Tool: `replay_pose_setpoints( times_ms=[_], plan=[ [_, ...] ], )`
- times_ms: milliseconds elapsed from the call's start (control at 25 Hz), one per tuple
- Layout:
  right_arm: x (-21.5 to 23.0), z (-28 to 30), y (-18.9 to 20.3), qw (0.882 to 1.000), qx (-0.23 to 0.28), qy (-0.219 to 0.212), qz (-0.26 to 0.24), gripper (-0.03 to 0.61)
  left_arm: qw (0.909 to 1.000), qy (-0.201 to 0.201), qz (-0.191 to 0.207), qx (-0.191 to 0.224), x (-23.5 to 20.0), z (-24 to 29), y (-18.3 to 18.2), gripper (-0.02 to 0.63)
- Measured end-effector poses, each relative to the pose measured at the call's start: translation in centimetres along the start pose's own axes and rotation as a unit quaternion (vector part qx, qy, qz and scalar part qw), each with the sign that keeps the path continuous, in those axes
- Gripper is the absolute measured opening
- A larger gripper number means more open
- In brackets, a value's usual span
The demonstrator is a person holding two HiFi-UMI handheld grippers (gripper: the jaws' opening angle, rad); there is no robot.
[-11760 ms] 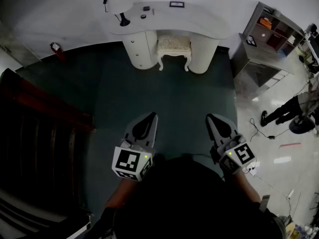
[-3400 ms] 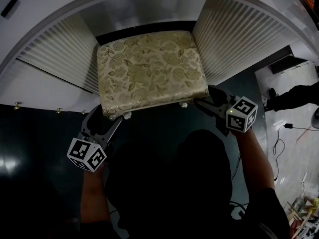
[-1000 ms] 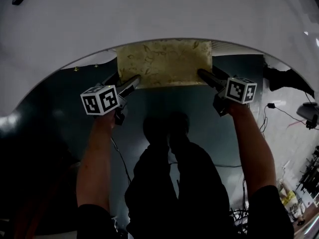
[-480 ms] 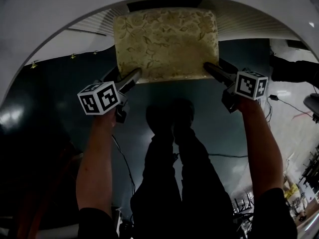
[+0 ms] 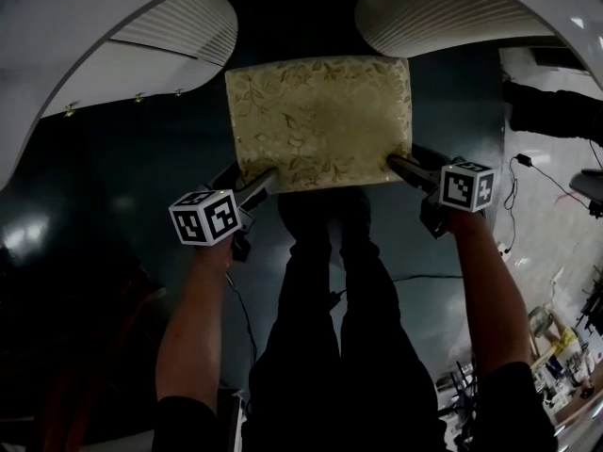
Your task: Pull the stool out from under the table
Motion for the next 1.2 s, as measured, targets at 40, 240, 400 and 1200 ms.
replay_pose_setpoints(
  times_ms=[40,240,400,1200],
  plan=[
    [0.0,0.0,0.1,1.000,-0.003,-0.002,0.006,0.290,1.0000,-0.002,-0.004,-0.004,-0.1,0.0,0.0,0.433],
    [0.8,0.2,-0.1,0.999,-0.012,-0.012,0.027,0.288,0.9997,-0.007,-0.015,-0.017,-0.2,0.4,-0.5,0.433],
    [0.5,0.2,-0.3,0.999,-0.036,-0.015,0.026,0.288,0.9990,-0.012,-0.025,-0.035,-0.3,0.1,0.2,0.433],
    [0.3,0.3,-0.1,0.996,-0.079,-0.025,0.045,0.288,0.9977,-0.025,-0.012,-0.062,0.0,0.6,-0.9,0.433]
  ],
)
Point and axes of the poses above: the fingertips, and each gripper's own axes: z forward along the fingers, x to its right, y out of its underside, the point moved 6 cm from there along -z, backward along the fingers, and after that the axes turned 13 degrees about -z, right-handed, at the moved point
